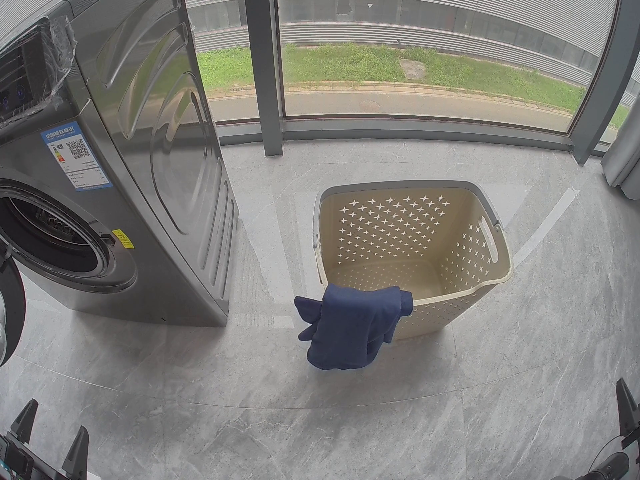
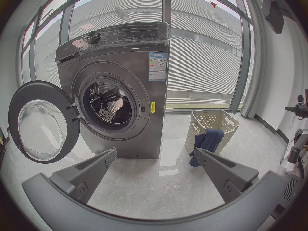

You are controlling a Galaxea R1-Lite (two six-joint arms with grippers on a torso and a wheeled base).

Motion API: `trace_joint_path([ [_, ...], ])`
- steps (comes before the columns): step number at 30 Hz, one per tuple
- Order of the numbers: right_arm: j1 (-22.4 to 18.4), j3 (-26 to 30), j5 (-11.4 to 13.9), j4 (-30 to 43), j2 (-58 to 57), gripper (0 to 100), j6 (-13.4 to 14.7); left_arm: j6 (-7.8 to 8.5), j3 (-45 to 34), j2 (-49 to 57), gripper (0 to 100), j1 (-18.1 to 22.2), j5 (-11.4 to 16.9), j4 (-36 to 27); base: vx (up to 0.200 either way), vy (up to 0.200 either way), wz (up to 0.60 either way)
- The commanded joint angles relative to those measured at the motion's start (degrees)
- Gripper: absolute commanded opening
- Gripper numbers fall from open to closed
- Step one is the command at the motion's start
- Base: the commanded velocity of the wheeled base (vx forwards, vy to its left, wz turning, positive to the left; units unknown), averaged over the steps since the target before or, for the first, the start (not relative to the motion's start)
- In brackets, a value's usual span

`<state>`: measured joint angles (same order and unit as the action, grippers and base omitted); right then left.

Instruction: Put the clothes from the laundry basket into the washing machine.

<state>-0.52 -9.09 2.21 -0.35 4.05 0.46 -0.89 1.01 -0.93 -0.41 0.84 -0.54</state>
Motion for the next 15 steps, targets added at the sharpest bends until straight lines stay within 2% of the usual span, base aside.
trace_joint_path([
  [1,0.0,-1.98,6.49,-1.76,21.97,100,0.59,0.01,-0.92,0.93,100,-0.02,0.04,0.01,0.0,0.0,0.0],
  [3,0.17,-1.89,7.73,-7.38,30.05,100,0.59,-0.16,-0.92,0.93,100,-0.02,-0.05,0.01,0.0,0.0,0.0],
  [4,0.79,-1.54,8.43,-12.48,37.09,100,0.68,-0.16,-0.92,0.93,100,-0.02,-0.05,0.01,0.0,0.0,0.0],
  [5,1.05,-1.45,8.43,-13.53,38.49,100,0.77,-0.16,-0.92,0.93,100,-0.02,-0.05,0.01,0.0,0.0,0.0],
  [7,3.78,-0.75,8.25,-23.64,50.27,100,2.44,-0.16,-0.92,0.93,100,-0.02,0.04,0.01,0.0,0.0,0.0],
  [8,4.3,-0.75,8.25,-25.31,52.11,100,2.88,-0.16,-0.92,0.93,100,-0.02,-0.05,0.01,0.0,0.0,0.0],
  [9,5.97,-0.66,7.73,-31.29,58.0,100,4.99,-0.16,-0.92,0.93,100,-0.02,-0.05,0.01,0.0,0.0,0.0],
  [11,8.43,-0.49,7.37,-36.03,63.01,100,7.53,-0.16,-0.92,0.93,100,-0.02,-0.05,0.01,0.0,0.0,0.0],
  [12,11.16,-0.22,7.2,-37.62,64.95,100,9.12,-0.16,-0.92,0.93,100,-0.02,-0.05,0.01,0.0,0.0,0.0],
  [14,11.86,-0.13,7.11,-37.88,65.39,100,9.38,-0.16,-0.92,0.93,100,-0.02,0.04,0.01,0.0,0.0,0.0],
  [15,15.99,-0.31,5.09,-38.85,68.29,100,11.75,-0.25,-0.92,0.93,100,-0.02,-0.05,0.01,0.0,0.0,0.0],
])
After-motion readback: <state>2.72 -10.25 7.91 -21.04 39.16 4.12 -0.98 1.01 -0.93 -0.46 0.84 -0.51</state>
